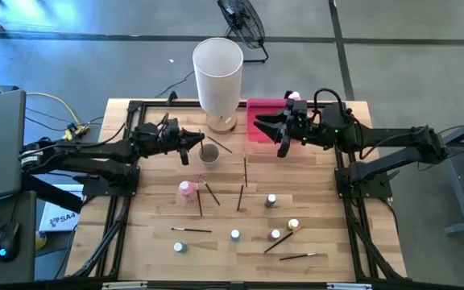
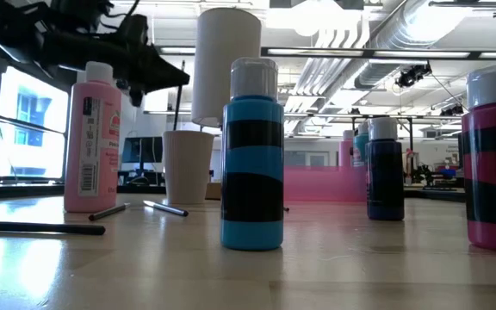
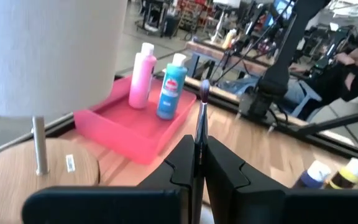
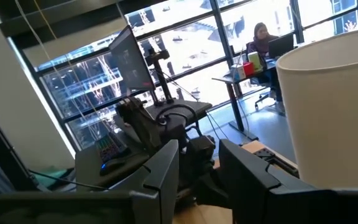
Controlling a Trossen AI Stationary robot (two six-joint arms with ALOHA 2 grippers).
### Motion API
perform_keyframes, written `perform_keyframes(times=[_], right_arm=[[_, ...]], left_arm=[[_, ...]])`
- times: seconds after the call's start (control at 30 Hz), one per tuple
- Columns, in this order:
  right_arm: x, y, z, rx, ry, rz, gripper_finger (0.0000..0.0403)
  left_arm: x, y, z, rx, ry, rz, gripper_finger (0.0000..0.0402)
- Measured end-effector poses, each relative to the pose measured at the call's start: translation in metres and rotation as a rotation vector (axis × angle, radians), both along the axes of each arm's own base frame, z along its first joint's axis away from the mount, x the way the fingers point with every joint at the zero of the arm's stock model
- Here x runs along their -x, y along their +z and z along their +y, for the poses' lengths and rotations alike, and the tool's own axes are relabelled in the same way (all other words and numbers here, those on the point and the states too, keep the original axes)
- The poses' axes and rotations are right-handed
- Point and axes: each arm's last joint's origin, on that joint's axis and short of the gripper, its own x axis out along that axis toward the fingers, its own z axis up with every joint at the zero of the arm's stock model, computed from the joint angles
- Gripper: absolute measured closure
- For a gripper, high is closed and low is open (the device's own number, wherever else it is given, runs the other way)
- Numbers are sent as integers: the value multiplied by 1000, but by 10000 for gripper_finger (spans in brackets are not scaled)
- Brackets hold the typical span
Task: Pick & Place Paint Supplies
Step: Put the silver eyeshadow brush into the white cup, then put the golden paint brush into the white cup
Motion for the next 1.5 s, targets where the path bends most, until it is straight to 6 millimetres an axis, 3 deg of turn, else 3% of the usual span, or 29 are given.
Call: perform_keyframes(times=[0.53, 1.03, 1.5], right_arm=[[0, 1, 0, -22, 3, -12, 294], [0, 1, 0, -24, 7, -12, 294], [0, 1, 0, -24, 7, -12, 294]], left_arm=[[-28, -33, 7, 20, -78, 66, 384], [-27, -37, 6, 31, -94, 111, 384], [-27, -39, 7, 46, -57, 131, 349]])
